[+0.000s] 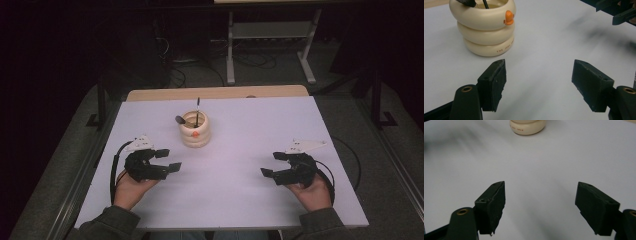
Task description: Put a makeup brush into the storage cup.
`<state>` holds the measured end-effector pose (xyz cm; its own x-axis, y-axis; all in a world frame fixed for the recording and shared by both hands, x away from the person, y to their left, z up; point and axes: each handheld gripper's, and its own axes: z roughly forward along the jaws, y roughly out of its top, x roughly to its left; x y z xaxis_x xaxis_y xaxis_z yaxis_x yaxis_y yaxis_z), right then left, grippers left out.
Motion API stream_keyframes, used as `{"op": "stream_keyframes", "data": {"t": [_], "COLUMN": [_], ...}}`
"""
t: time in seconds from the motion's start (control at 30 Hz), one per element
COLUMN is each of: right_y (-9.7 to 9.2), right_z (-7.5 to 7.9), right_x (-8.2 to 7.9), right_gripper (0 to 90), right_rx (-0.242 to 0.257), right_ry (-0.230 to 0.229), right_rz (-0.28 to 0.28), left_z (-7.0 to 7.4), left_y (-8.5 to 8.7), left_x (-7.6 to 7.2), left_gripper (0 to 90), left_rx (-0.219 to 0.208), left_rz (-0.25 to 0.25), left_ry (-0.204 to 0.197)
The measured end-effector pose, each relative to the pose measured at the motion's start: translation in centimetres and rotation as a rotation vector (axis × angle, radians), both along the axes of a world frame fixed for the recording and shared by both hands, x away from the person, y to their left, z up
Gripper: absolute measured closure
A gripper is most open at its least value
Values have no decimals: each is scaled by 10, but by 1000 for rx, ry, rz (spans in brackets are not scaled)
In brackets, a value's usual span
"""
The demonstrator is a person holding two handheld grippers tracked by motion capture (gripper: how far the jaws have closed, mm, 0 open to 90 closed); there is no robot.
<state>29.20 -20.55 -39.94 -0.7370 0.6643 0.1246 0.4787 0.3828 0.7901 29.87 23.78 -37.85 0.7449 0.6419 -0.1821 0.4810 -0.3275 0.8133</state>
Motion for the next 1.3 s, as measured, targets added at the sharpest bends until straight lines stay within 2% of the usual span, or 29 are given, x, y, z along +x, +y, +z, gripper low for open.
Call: {"op": "stream_keyframes", "data": {"t": [0.1,0.53,0.73,0.87,1.3], "right_y": [0,-4,-3,-4,-7], "right_z": [-1,-2,-3,-5,-10], "right_x": [0,-2,-3,-5,-9], "right_gripper": [219,184,174,169,156], "right_rx": [-3,-10,-13,-14,-15], "right_ry": [-3,-9,-4,-5,3], "right_rz": [-9,-37,-40,-49,-60], "left_z": [-2,-7,-11,-12,-16], "left_y": [1,11,16,18,18], "left_x": [-3,-17,-24,-26,-37], "left_gripper": [268,243,238,228,220], "left_rx": [9,-6,9,-4,15], "left_rz": [-1,20,25,35,14], "left_ry": [-4,-26,-36,-38,-47]}}
